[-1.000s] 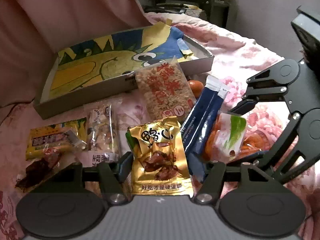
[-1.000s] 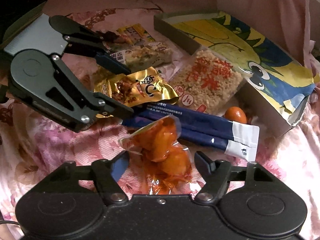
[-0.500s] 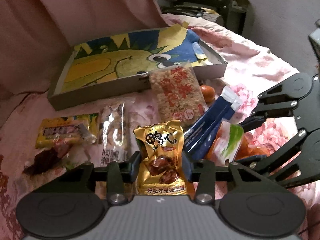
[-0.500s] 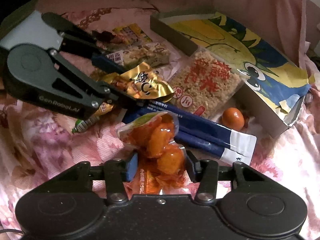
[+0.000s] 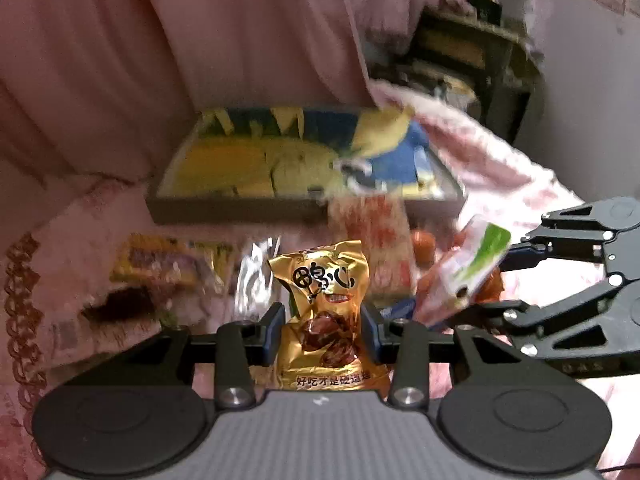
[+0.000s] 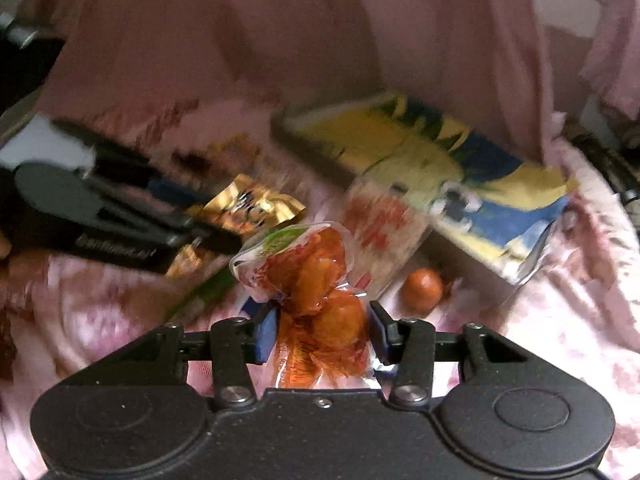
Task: Organize snacks
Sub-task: 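Carry both packets into the cartoon tray and open both tools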
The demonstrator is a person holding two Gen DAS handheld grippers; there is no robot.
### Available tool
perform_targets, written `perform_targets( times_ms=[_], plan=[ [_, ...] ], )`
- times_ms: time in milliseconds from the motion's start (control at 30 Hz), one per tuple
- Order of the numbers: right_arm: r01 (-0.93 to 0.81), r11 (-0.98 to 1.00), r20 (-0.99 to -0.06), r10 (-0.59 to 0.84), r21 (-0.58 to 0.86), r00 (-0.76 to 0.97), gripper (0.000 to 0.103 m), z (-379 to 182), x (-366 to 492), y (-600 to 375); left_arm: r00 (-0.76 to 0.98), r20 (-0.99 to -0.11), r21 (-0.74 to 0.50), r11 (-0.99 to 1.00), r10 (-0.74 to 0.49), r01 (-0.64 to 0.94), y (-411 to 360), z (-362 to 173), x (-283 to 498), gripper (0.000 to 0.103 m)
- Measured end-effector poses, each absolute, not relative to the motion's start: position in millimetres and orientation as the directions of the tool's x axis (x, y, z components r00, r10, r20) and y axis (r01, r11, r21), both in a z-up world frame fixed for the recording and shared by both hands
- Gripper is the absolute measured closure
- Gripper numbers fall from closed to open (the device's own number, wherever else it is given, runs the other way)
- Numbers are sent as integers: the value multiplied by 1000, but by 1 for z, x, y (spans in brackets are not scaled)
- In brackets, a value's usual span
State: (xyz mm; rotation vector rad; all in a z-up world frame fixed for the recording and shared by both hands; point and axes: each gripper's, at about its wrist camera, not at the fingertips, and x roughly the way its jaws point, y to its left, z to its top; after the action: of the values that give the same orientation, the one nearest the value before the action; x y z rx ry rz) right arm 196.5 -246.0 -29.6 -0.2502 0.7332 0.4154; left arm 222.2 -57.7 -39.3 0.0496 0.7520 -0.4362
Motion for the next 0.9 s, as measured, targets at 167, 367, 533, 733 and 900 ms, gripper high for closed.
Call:
perform_targets(
  times_ms=[167,367,533,733,900],
  plan=[
    [-321,946,-569,238,-48,787,54,-19,210,-268,719,-607,-102,931,-338,351,-67,-11,233,59],
    [-136,991,-441,127,11,889,54,-15,244,-300,771,-565,-144,955,-294,258,-90,10,285,58],
    [-82,991,-397,119,108,910,54,-15,278,-317,757,-573,-223,949,-314,224,-113,5,343,58],
    [-60,986,-385,117,158,916,54,-24,313,-326,732,-608,-241,950,-307,198,-130,-19,394,58],
    [-35,968,-438,145,250,887,54,-41,337,-333,704,-653,-249,957,-280,149,-132,-43,417,57]
  ],
)
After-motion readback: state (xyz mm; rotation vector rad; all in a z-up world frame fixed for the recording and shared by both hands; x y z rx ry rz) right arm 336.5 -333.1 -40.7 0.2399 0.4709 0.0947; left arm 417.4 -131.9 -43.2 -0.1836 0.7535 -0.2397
